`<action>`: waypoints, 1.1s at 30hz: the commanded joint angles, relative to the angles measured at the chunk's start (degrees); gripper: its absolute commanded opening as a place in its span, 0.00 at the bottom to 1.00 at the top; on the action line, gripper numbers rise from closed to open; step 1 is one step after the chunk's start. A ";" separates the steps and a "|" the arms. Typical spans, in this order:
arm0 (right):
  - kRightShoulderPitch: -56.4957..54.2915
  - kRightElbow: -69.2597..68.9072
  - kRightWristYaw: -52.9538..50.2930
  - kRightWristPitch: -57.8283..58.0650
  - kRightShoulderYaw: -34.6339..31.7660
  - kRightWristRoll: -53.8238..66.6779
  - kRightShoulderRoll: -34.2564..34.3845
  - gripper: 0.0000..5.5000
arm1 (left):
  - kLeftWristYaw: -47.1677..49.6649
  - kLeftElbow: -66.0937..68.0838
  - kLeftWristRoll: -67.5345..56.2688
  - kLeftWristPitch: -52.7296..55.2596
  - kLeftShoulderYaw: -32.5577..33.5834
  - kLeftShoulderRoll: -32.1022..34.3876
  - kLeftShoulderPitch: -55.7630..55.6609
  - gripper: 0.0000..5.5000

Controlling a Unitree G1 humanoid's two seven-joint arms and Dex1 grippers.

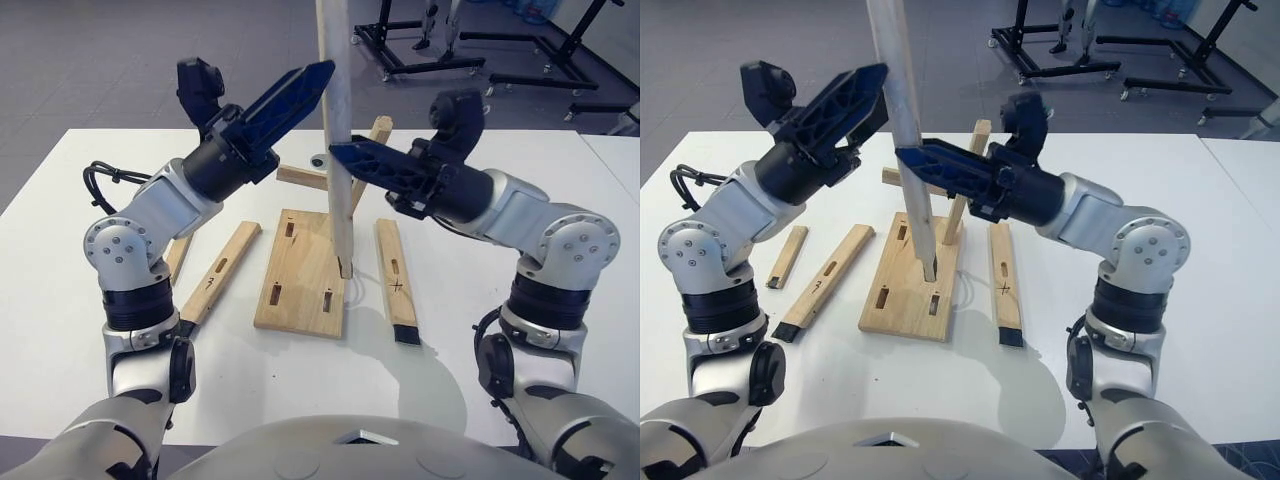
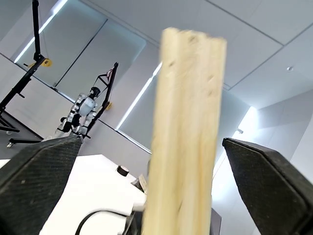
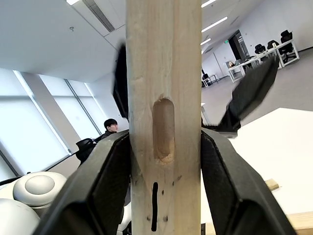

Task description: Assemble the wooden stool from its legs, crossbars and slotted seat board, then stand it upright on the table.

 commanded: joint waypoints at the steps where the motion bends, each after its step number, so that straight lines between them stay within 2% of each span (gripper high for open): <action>1: 0.19 -0.40 -0.55 -2.43 1.08 -0.70 -0.49 0.37 | 2.87 -1.55 -4.21 -0.57 0.31 1.20 -0.43 0.95; 5: 0.91 0.01 -0.15 -3.76 2.01 -1.35 -1.43 0.37 | 3.93 -1.51 -6.84 0.29 0.20 3.73 0.63 0.95; 13: 1.71 -1.31 6.39 -3.02 6.23 -5.82 -5.90 0.37 | 5.31 2.90 -12.43 5.51 -4.82 9.51 -1.81 0.95; 25: -1.39 0.65 15.56 -1.68 9.69 -8.30 -10.60 0.37 | 0.88 6.89 -19.46 14.21 -8.12 18.91 -1.05 0.95; 33: -2.03 0.57 16.77 -1.96 10.98 -10.16 -10.79 0.37 | 1.04 8.09 -21.72 13.25 -9.51 19.50 -2.21 0.95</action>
